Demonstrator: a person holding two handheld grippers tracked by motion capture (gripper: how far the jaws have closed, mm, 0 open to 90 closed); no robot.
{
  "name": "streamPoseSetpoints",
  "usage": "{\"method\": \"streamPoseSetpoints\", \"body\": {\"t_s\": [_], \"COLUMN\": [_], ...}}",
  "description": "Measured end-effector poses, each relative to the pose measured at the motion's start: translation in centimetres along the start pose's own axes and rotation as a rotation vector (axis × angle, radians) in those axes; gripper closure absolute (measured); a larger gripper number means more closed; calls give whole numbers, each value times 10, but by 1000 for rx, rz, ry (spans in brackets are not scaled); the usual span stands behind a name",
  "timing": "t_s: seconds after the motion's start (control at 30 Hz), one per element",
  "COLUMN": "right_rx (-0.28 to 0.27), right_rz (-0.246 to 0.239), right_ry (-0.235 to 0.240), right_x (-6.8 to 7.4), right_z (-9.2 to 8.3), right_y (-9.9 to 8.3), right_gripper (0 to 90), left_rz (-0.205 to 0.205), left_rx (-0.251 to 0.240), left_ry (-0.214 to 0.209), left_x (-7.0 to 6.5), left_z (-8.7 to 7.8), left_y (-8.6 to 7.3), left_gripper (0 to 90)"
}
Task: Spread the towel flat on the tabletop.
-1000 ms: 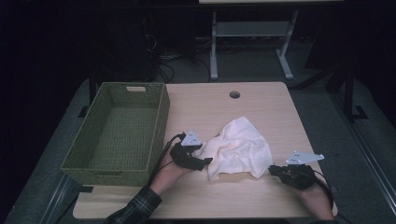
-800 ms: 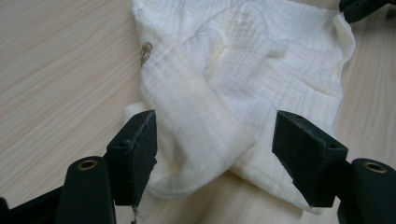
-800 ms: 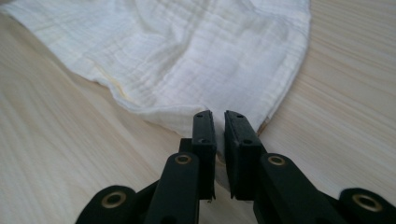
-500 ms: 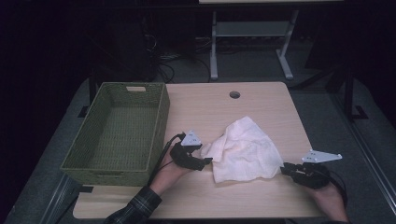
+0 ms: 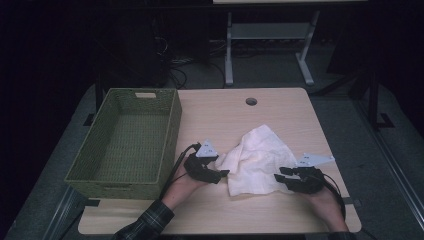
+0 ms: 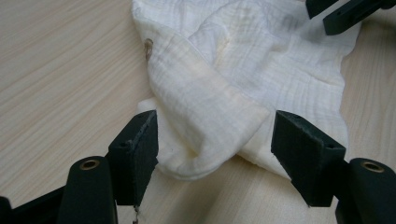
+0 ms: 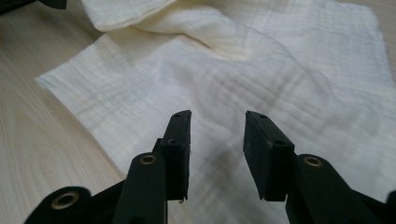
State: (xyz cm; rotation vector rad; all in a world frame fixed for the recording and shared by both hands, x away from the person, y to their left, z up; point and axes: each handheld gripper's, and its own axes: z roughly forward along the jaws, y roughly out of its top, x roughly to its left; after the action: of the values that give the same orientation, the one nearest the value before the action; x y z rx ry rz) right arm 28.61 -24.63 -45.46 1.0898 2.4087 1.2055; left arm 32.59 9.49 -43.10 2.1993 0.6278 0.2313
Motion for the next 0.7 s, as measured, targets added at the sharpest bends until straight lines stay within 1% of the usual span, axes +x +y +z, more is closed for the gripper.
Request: {"method": "streamPoseSetpoints", "body": {"t_s": [0.1,0.13,0.2,0.27,0.37,0.4,0.43,0.47,0.5,0.53,0.57,0.6,0.63,0.7], "right_rx": [24,25,40,58,97,97,98,99,97,97,97,91,88,90], "right_rz": [-12,-27,-25,-32,-19,-22,-22,-26,-19,-17,-18,-14,-26,-17], "right_ry": [12,15,23,14,2,-2,1,-1,-2,-2,-3,-5,-4,0], "right_x": [7,7,9,11,12,12,11,10,10,10,11,11,10,10], "right_z": [11,14,21,27,32,33,33,32,32,32,32,32,32,32], "right_y": [6,7,8,6,4,3,3,3,3,3,3,2,2,1], "right_gripper": [620,641,685,763,821,833,841,852,852,851,850,850,849,846], "left_rz": [-2,1,3,8,13,24,38,42,39,52,46,51,55,59], "left_rx": [-5,-5,-6,-6,-6,0,4,0,-6,0,-5,-5,0,7], "left_ry": [-4,-6,-8,-13,-19,-19,-19,-22,-25,-29,-35,-39,-44,-54], "left_x": [-1,-1,-2,-3,-6,-7,-9,-10,-12,-13,-15,-15,-16,-17], "left_z": [1,1,2,3,6,7,7,8,8,9,11,12,12,16], "left_y": [1,1,3,4,6,7,8,9,10,11,12,13,13,14], "left_gripper": [315,319,322,326,330,330,330,330,331,334,338,347,351,370]}}
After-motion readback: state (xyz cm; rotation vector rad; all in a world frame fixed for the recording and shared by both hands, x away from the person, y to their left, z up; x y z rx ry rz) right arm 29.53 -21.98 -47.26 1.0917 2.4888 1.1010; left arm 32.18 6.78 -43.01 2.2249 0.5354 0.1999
